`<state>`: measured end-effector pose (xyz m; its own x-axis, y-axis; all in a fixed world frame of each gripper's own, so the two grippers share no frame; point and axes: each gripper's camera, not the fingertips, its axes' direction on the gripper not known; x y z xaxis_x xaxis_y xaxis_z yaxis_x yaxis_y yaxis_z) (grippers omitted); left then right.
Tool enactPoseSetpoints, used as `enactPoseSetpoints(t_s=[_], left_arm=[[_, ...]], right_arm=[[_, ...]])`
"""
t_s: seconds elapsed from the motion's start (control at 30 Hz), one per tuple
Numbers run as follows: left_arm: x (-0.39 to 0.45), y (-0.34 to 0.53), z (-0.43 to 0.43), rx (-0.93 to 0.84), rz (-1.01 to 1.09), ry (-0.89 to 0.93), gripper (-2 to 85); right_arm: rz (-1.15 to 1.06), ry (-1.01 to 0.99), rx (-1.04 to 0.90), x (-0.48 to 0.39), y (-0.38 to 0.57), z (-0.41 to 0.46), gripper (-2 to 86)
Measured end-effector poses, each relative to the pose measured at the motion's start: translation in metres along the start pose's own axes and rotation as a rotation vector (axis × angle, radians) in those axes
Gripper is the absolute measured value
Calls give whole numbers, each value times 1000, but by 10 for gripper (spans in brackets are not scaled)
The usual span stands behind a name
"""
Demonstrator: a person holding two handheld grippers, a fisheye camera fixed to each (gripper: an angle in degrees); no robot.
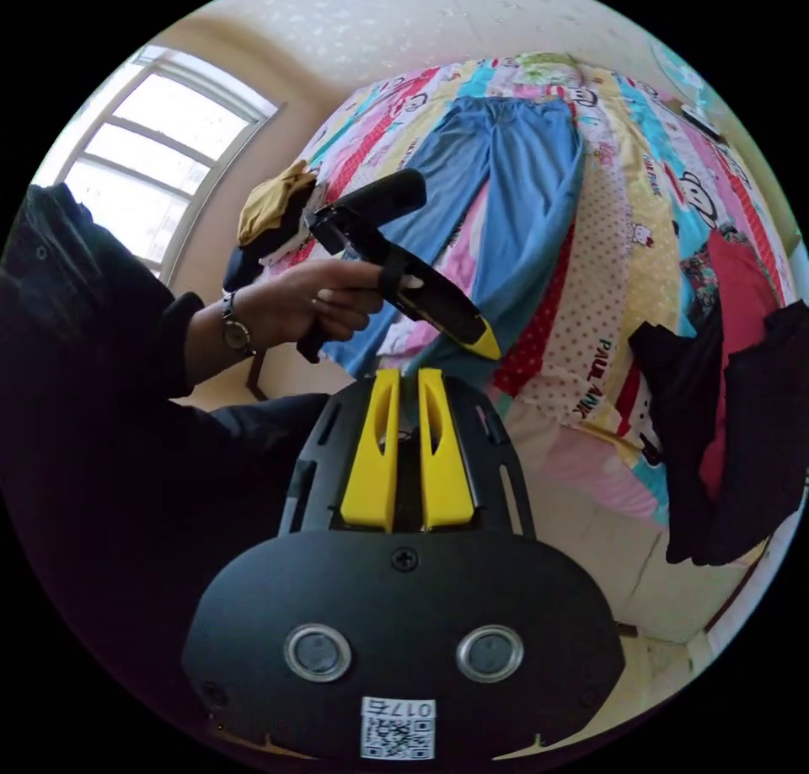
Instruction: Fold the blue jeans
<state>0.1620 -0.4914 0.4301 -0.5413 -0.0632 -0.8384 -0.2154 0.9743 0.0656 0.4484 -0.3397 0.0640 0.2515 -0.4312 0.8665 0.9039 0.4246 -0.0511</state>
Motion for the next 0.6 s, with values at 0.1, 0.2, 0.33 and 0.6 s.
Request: enactPoseSetpoints(t_s=[0.1, 0.2, 0.33, 0.6], left_arm=[[5, 17, -11, 98, 12, 26, -8], [12, 28, -21, 138, 9, 25, -9], [26, 39, -31, 156, 35, -2, -10], [53, 53, -59, 203, 67, 24, -10]], right_arm=[[46, -112, 28, 52, -19, -37, 47], [79, -163, 151, 123, -87, -61, 72], [195, -34, 153, 223, -238, -21, 114], [434, -103, 223, 354, -423, 90, 131]])
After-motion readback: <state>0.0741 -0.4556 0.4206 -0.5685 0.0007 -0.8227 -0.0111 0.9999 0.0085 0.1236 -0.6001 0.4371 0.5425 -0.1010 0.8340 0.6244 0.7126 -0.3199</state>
